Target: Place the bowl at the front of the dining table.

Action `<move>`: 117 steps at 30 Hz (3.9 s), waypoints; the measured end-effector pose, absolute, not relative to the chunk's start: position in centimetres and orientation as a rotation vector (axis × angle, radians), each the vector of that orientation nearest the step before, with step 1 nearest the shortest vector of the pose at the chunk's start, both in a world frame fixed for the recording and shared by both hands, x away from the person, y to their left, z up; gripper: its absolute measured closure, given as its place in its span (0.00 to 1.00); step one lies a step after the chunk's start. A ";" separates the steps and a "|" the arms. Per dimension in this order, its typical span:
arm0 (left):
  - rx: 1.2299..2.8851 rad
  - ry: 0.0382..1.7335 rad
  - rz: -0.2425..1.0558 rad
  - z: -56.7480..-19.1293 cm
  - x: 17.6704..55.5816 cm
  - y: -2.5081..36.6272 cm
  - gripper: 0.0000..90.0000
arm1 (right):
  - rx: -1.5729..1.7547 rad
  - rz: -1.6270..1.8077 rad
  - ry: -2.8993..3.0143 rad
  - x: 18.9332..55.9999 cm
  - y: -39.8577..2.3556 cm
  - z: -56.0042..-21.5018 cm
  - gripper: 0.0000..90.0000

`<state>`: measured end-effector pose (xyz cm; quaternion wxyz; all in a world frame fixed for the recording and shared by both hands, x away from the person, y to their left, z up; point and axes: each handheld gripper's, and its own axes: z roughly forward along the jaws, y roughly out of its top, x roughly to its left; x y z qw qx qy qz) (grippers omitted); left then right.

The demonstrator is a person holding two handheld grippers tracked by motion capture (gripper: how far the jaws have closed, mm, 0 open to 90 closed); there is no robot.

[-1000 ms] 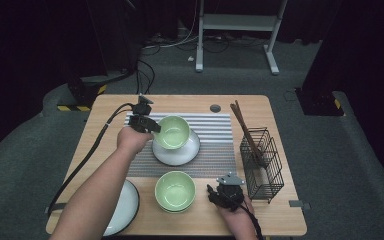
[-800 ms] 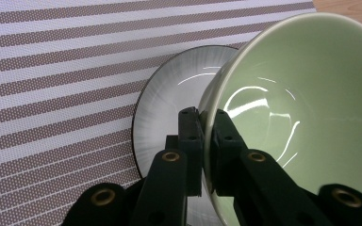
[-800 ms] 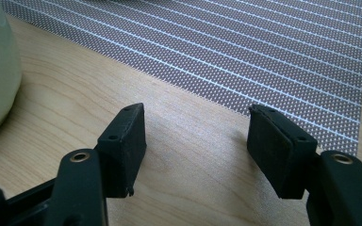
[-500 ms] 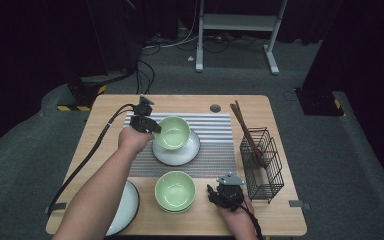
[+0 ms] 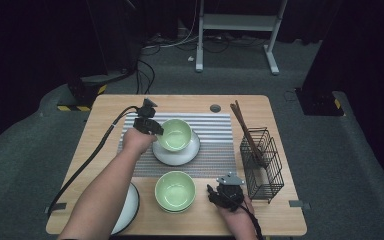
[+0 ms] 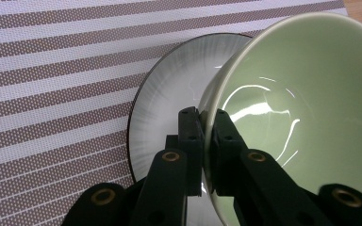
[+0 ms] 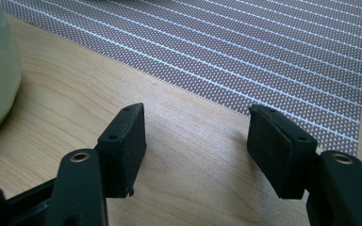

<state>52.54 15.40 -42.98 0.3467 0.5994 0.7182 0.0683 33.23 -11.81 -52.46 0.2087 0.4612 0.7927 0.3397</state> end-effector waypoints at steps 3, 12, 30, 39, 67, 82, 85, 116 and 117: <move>1.563 1.863 0.173 -43.2 52.6 15.3 0.94 | 1.284 0.946 2.204 33.2 -11.8 -52.5 0.42; 1.564 1.884 0.161 -44.3 52.9 15.0 0.94 | 1.284 0.945 2.205 33.2 -11.8 -52.5 0.42; 1.561 1.915 0.140 -45.2 53.4 15.2 0.94 | 1.285 0.946 2.204 33.2 -11.8 -52.5 0.42; 1.571 1.906 0.165 -45.3 53.4 15.1 0.94 | 1.285 0.946 2.204 33.2 -11.8 -52.5 0.42; 1.568 1.915 0.189 -45.7 53.2 14.9 0.93 | 1.283 0.946 2.206 33.2 -11.8 -52.5 0.42; 1.598 1.837 0.220 -45.5 52.3 14.1 0.73 | 1.282 0.947 2.205 33.3 -11.8 -52.5 0.42; 1.610 1.805 0.236 -45.2 51.8 14.1 0.66 | 1.281 0.947 2.205 33.3 -11.8 -52.5 0.42; 1.599 1.644 0.345 -41.7 45.8 17.2 0.33 | 1.284 0.947 2.207 33.2 -11.8 -52.5 0.41; 1.601 1.638 0.346 -41.6 45.6 17.4 0.32 | 1.284 0.946 2.207 33.2 -11.8 -52.5 0.41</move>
